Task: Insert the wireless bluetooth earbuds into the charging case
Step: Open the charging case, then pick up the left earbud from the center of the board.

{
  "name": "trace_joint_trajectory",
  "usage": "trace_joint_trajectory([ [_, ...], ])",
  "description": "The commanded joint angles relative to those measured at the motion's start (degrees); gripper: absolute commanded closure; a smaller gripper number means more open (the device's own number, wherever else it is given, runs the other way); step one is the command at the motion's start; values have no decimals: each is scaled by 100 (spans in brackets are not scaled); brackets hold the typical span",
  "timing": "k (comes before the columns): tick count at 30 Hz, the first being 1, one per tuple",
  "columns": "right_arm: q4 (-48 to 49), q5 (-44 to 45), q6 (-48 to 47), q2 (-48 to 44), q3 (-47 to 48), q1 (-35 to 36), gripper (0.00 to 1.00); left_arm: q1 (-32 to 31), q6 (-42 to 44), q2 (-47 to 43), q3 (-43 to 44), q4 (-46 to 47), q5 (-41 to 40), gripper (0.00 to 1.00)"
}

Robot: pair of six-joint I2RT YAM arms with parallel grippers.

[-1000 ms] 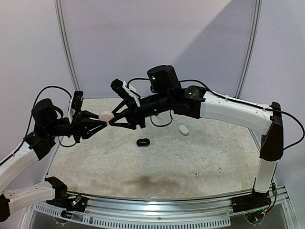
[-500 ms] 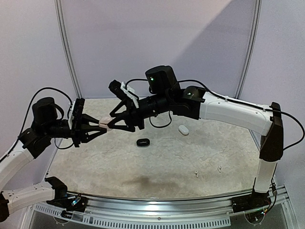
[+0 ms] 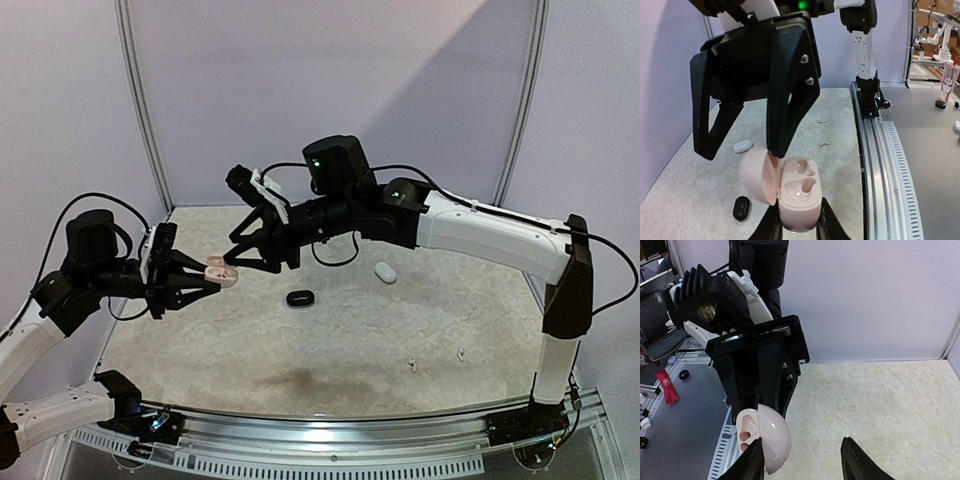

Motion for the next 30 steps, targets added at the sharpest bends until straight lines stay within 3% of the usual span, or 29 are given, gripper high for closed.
trace_joint_trajectory([
  [1, -235, 144, 26, 147, 193, -48, 46, -95, -494, -3, -68, 237, 11, 100],
  [6, -170, -88, 317, 133, 373, -142, 45, -95, -1573, 87, -408, 702, -101, 100],
  [11, 45, -180, 716, -42, 500, -300, 43, -95, -1809, 112, -529, 783, -205, 100],
  [14, -219, 407, 1382, -190, 654, -600, 43, -86, -1818, 102, -573, 795, -241, 100],
  [17, -1708, 2013, 2253, -392, 673, -1046, 44, -86, -1955, 51, -598, 826, -295, 100],
  [21, -4639, 4201, 3179, -629, 262, -1737, 45, -90, -1927, -14, -639, 882, -353, 100],
  [25, -6038, 4529, 3674, -826, -1242, -2400, 46, -87, -1858, -46, -641, 906, -257, 100],
  [30, -5765, 4187, 3932, -1221, -2998, -2833, 47, -94, -1734, -39, -634, 934, -209, 100],
])
